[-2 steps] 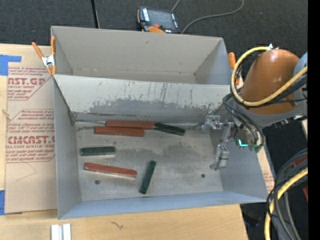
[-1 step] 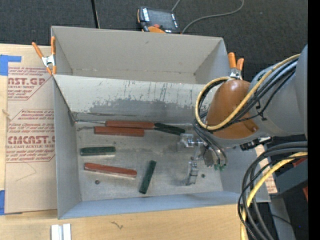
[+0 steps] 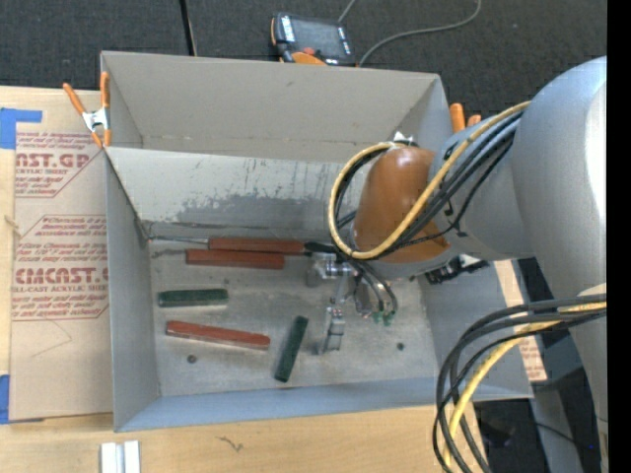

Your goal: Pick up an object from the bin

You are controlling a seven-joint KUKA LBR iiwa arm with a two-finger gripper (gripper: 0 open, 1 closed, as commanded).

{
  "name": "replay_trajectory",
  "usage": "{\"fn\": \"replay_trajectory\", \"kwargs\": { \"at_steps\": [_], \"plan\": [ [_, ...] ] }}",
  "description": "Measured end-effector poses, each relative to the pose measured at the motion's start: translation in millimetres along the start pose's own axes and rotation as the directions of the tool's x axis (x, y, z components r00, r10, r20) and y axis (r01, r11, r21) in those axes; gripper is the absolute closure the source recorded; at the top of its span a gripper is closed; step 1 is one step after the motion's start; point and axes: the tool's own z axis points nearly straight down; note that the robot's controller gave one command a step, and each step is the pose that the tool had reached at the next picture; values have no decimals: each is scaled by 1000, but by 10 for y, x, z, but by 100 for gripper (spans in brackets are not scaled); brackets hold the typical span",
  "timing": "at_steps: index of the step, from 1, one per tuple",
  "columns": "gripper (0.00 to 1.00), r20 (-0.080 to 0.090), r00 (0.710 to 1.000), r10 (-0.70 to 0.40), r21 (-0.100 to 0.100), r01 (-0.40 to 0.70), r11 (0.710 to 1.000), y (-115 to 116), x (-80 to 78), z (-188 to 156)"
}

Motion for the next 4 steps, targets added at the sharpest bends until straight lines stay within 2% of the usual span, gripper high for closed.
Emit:
{"fn": "replay_trajectory", "kwargs": {
  "at_steps": [1,2,3,4],
  "plan": [
    [0,5,964,-266,8,266,964,-797,48,-1396],
    [0,2,975,-220,1,220,975,-352,-381,-961],
    [0,-8,996,-86,1,86,996,212,12,29],
    [0,-5,997,-77,2,77,997,479,379,-3]
  ]
}}
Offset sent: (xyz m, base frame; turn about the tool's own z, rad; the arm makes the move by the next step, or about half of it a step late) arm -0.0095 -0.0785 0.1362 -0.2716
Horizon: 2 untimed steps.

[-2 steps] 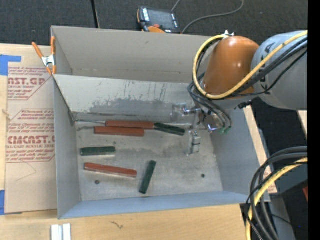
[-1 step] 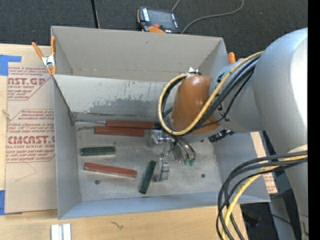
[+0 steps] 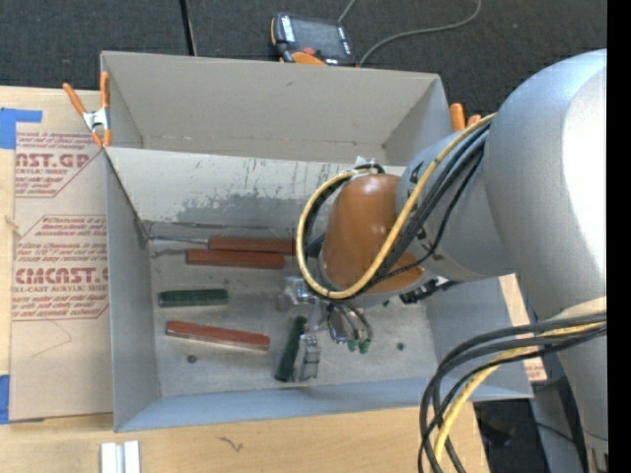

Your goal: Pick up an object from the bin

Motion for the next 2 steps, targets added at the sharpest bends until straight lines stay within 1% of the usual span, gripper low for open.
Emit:
{"fn": "replay_trajectory", "kwargs": {
  "at_steps": [1,2],
  "plan": [
    [100,2,1000,2,1,-2,1000,-18,-17,-9],
    [100,11,999,41,0,-41,999,30,60,-1380]
  ]
}}
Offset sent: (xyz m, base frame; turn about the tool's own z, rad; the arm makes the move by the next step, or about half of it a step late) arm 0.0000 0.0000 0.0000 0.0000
